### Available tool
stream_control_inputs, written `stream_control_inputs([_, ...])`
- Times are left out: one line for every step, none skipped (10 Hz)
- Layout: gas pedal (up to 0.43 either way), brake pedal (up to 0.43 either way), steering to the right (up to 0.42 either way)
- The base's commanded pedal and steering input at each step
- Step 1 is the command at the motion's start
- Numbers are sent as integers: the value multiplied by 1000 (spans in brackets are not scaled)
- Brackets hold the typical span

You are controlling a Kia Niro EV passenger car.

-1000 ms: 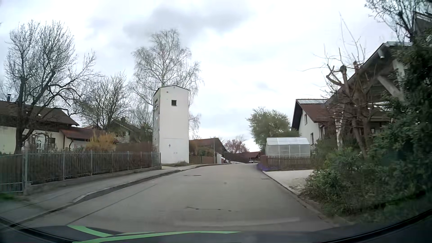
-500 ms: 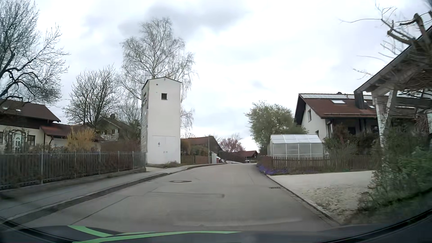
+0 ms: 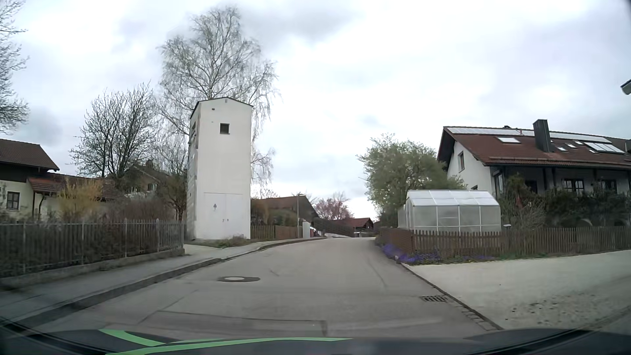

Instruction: Follow the waypoints while adhering to traffic rules and regulations

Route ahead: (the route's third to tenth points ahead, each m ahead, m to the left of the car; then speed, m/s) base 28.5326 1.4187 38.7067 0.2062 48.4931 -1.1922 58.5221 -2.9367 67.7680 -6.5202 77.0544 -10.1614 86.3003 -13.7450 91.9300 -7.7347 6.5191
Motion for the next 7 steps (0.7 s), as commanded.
stream_control_inputs([260, 0, 21])
stream_control_inputs([260, 0, 21])
stream_control_inputs([260, 0, 21])
stream_control_inputs([260, 0, 21])
stream_control_inputs([260, 0, 21])
stream_control_inputs([260, 0, 22])
stream_control_inputs([248, 0, 22])
